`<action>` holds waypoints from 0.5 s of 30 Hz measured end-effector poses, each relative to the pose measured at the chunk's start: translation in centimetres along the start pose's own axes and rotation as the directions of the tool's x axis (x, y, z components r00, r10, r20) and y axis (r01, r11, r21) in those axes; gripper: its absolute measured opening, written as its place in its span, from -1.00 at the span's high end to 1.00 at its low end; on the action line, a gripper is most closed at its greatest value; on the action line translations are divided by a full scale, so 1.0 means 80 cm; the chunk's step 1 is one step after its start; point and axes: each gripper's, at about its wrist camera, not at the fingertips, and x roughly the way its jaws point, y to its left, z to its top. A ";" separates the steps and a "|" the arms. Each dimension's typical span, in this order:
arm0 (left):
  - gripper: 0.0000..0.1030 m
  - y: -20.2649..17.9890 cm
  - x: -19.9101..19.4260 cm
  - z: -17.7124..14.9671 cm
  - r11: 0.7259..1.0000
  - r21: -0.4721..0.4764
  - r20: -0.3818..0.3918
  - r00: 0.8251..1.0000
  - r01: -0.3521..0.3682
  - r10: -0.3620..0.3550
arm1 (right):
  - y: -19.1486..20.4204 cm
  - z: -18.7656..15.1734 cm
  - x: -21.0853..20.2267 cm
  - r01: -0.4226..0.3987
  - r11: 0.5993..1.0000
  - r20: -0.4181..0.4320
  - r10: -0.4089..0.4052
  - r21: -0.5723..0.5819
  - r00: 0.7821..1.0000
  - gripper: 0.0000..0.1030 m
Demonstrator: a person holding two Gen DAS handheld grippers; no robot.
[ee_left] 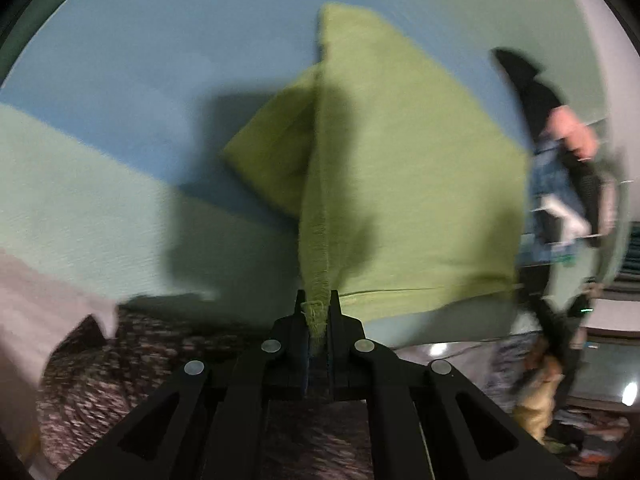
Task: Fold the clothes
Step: 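Open both grippers and release the folded shirt on the bed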
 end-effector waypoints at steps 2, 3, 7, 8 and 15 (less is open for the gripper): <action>0.33 0.006 0.003 0.003 0.997 -0.025 -0.007 0.997 -0.072 0.071 | 0.007 0.002 -0.002 0.000 1.000 0.005 0.000 -0.018 1.000 0.29; 0.12 0.007 0.001 0.004 0.995 -0.028 0.004 0.996 -0.094 0.094 | 0.010 0.005 -0.005 -0.007 1.000 0.016 0.007 -0.029 1.000 0.27; -0.27 -0.017 -0.036 0.008 0.997 0.041 0.150 0.987 -0.073 0.066 | 0.025 0.022 -0.017 -0.026 0.996 0.065 0.031 -0.086 0.997 0.09; -0.27 -0.027 -0.039 0.011 0.996 0.064 0.166 0.985 -0.056 0.044 | 0.030 0.032 -0.016 -0.020 0.995 0.085 0.029 -0.102 0.996 0.07; -0.27 -0.110 0.003 0.046 0.983 0.145 0.106 0.986 0.113 -0.129 | 0.058 0.121 0.029 -0.029 0.989 0.152 0.051 -0.145 0.987 -0.11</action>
